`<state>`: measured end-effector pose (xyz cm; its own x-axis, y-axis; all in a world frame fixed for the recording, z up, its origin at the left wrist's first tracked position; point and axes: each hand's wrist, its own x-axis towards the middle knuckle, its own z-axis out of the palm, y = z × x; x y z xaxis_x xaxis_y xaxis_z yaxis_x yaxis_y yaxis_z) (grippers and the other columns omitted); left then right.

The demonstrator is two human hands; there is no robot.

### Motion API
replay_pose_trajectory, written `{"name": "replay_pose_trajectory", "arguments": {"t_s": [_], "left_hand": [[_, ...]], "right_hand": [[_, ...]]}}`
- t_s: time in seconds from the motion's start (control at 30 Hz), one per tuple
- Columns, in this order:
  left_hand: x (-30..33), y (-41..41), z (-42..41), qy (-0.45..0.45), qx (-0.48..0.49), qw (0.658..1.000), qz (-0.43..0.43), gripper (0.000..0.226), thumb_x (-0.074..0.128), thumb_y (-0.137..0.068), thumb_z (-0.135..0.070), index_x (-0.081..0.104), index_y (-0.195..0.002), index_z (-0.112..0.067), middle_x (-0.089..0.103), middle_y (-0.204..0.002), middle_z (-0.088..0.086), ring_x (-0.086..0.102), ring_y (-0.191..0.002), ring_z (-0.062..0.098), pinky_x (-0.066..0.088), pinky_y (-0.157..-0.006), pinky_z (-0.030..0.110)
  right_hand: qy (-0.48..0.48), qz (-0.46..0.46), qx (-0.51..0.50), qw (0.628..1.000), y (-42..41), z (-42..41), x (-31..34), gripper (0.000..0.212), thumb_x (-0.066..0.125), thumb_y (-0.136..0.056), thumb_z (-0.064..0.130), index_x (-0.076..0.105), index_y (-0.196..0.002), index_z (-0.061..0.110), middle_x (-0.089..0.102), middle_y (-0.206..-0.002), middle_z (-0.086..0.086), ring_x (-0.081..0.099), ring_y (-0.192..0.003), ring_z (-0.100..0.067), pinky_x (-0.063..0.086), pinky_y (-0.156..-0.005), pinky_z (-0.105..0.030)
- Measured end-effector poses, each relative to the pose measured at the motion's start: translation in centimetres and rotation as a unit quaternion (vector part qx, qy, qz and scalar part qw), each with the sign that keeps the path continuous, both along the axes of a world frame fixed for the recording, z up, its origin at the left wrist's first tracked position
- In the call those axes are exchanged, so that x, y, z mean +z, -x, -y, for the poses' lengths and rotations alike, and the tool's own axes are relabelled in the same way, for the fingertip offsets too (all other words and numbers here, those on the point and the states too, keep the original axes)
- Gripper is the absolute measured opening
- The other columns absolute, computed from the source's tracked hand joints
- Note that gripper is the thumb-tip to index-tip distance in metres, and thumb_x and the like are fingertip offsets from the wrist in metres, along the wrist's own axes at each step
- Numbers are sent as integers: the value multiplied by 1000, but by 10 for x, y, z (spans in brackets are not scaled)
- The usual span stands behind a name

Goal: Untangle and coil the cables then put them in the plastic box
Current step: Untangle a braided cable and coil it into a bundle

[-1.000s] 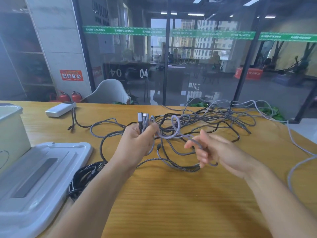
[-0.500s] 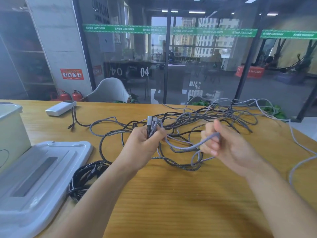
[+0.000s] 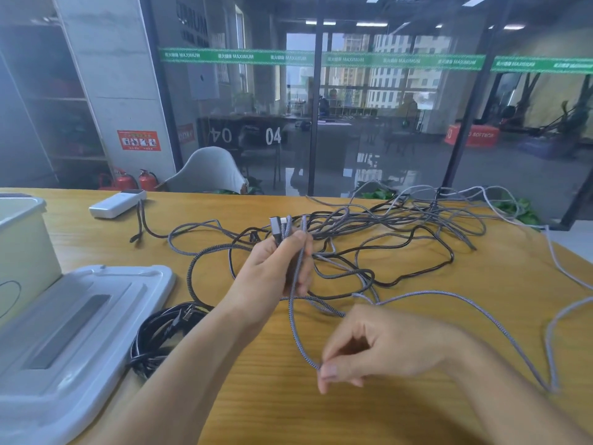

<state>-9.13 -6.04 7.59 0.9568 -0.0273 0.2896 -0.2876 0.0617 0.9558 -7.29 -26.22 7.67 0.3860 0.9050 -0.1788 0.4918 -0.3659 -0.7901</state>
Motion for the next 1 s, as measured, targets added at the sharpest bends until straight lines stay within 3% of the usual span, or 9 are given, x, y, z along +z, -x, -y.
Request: {"name": "replay_pose_trajectory", "arguments": {"t_s": [0.13, 0.33, 0.47, 0.57, 0.7, 0.77, 0.87, 0.93, 1.0], "left_hand": [[1, 7, 8, 51, -66, 996, -32, 31, 37, -113, -26, 52, -91, -11, 45, -61, 6, 53, -51, 23, 43, -53, 26], [8, 13, 7, 90, -160, 980, -82, 29, 44, -107, -38, 43, -86, -18, 17, -64, -3, 14, -49, 12, 18, -48, 24], [6, 12, 3, 57, -191, 976, -86, 35, 44, -109, -43, 41, -82, -21, 18, -62, -4, 12, -51, 13, 13, -51, 29], [6, 12, 3, 36, -202, 975, -90, 34, 48, -104, -42, 43, -76, -23, 21, -57, -8, 15, -47, 10, 11, -50, 30], [10, 13, -1, 38, -206, 972, -103, 33, 49, -100, -41, 44, -73, -24, 22, -55, -9, 16, -45, 8, 12, -47, 27], [10, 12, -5, 29, -205, 973, -103, 33, 49, -100, -41, 43, -72, -24, 23, -54, -10, 17, -44, 7, 14, -45, 24], [10, 11, -7, 25, -210, 972, -101, 33, 49, -99, -42, 44, -71, -24, 24, -53, -11, 17, -44, 6, 15, -44, 23], [10, 11, -7, 22, -216, 971, -99, 33, 49, -100, -41, 45, -72, -24, 24, -53, -11, 17, -43, 6, 15, -43, 22], [10, 13, -5, 15, -225, 970, -95, 33, 49, -101, -39, 45, -72, -24, 23, -54, -10, 17, -44, 6, 16, -43, 21]], "right_hand": [[1, 23, 0, 1000, 0, -4, -6, 25, 66, -103, 38, 80, -97, 19, 51, -64, -14, 41, -63, -33, 32, -59, -43], [7, 94, -46, 994, -11, -2, -14, 26, 65, -102, 41, 79, -90, 23, 52, -64, -13, 37, -61, -31, 28, -56, -37], [20, 131, -125, 983, -23, 9, -17, 27, 67, -98, 51, 78, -90, 27, 66, -74, -7, 50, -65, -21, 41, -63, -41], [21, 156, -155, 975, -32, 18, -15, 25, 69, -97, 47, 77, -84, 27, 67, -71, 4, 52, -65, -12, 42, -64, -33], [33, 188, -197, 962, -49, 40, -13, 20, 62, -101, 47, 75, -89, 38, 75, -87, 10, 68, -84, -19, 54, -82, -49], [44, 256, -232, 937, -60, 53, -11, 31, 53, -99, 62, 74, -89, 41, 74, -87, 11, 65, -91, -14, 52, -92, -48], [46, 380, -283, 880, -72, 66, -9, 55, 39, -91, 82, 71, -77, 39, 68, -78, 18, 56, -95, 4, 23, -122, -34], [-9, 457, -315, 832, -73, 66, -8, 56, 46, -90, 82, 67, -66, 36, 59, -61, 19, 55, -80, 5, 28, -119, -35], [-73, 524, -341, 777, -68, 58, -9, 56, 56, -90, 74, 63, -58, 28, 43, -48, 18, 50, -65, -3, 49, -96, -37]]}}
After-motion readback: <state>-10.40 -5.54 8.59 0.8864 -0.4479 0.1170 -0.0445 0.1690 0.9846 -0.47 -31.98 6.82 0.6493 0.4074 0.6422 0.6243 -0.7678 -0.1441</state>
